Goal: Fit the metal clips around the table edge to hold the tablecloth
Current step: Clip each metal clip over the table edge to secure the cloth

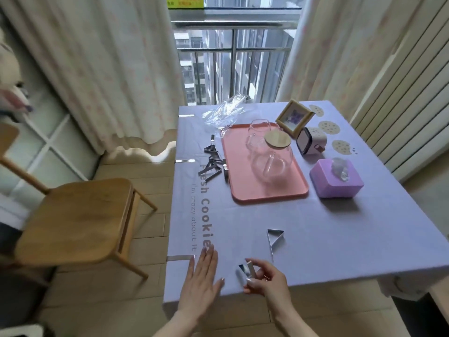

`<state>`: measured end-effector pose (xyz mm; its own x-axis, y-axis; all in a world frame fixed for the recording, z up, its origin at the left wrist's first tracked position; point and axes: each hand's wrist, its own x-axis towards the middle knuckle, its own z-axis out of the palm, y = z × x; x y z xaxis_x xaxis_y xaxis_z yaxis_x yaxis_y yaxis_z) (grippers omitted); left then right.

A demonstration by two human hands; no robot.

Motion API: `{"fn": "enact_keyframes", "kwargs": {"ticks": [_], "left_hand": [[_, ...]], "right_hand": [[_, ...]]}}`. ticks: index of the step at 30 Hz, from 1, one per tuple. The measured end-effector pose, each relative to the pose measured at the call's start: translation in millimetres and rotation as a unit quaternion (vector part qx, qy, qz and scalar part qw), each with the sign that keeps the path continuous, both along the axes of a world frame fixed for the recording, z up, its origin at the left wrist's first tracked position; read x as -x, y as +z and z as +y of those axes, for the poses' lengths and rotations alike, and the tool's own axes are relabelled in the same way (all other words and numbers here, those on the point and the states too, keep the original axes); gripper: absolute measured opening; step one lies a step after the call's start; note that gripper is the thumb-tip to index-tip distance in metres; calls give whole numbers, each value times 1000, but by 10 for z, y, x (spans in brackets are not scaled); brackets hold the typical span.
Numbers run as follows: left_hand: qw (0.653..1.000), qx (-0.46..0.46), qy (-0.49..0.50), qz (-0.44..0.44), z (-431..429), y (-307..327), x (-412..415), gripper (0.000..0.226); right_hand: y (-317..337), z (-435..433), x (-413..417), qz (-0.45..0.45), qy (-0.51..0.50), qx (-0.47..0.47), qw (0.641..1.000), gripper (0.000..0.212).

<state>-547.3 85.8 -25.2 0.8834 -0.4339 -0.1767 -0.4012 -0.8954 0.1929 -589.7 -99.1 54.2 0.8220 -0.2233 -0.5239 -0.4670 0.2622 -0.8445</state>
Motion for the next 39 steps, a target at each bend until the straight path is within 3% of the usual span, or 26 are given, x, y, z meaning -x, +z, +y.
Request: {"fn": "enact_keyframes", "kwargs": {"ticks": [6, 14, 18, 22, 30, 35, 39], "left_hand": [[999, -9, -24, -42, 60, -59, 126, 62], [993, 14, -84, -86, 158, -162, 144, 61], [975, 6, -176, -134, 377, -179, 3, 60], [969, 12, -188, -157, 458, -217, -40, 68], [952, -27, -135, -275, 422, -339, -8, 79], [939, 3, -127, -318, 396, -410, 27, 65], [918, 20, -132, -373, 376, -471, 60, 50]], "right_hand": [[-70, 224, 156, -50, 84, 20, 995, 51], [-351, 392, 316, -115, 76, 47, 989, 38], [-529, 480, 331, -151, 58, 23, 987, 19], [-710, 604, 342, -213, 61, 16, 975, 11], [-1115, 778, 290, -391, 35, 69, 917, 20], [-1292, 816, 210, -492, 5, 126, 861, 35], [-1362, 853, 162, -531, 12, 130, 837, 36]]}}
